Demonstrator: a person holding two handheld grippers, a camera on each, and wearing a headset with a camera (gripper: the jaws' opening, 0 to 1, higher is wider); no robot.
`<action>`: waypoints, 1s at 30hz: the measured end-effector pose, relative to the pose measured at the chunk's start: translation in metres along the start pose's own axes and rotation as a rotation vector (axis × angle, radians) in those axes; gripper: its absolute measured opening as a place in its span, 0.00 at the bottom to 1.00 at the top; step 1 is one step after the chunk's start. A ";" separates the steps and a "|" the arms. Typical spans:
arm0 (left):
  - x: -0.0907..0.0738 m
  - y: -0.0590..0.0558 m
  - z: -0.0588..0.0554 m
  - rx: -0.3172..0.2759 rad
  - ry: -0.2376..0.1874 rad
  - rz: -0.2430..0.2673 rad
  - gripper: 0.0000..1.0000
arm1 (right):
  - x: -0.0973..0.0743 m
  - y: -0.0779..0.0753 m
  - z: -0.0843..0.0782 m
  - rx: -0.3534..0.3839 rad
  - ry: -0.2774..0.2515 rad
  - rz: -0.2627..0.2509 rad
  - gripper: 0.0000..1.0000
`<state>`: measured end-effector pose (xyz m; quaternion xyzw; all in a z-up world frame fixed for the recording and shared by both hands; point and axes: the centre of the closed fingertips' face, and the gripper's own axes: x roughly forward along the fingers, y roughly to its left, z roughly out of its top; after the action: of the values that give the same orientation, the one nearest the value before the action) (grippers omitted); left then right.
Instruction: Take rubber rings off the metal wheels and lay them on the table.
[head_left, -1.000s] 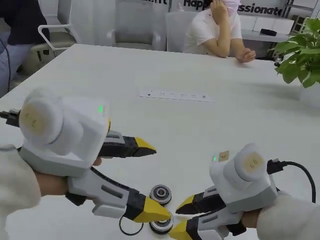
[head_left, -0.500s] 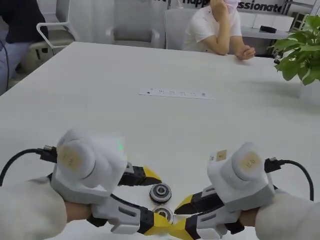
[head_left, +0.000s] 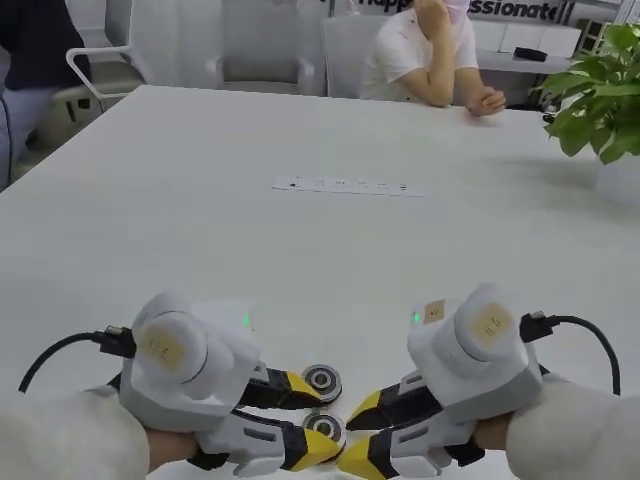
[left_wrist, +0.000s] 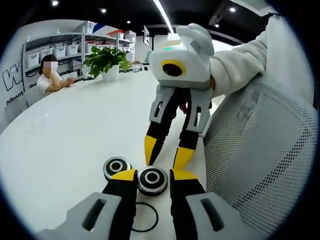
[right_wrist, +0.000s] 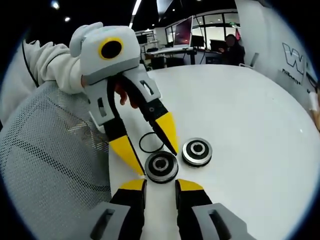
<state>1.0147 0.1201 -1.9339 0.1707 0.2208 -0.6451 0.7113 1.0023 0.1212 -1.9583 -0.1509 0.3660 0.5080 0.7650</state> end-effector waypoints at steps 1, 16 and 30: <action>0.000 0.000 0.000 0.001 0.000 0.000 0.17 | 0.000 0.000 0.000 -0.002 0.000 0.000 0.20; -0.001 0.000 -0.004 0.085 0.012 0.009 0.09 | 0.000 -0.002 0.003 -0.015 -0.011 -0.014 0.19; 0.000 -0.001 -0.004 0.059 -0.001 0.003 0.08 | 0.002 -0.002 0.001 -0.055 -0.004 -0.012 0.14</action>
<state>1.0132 0.1222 -1.9374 0.1917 0.2009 -0.6505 0.7070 1.0050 0.1225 -1.9590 -0.1731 0.3494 0.5136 0.7643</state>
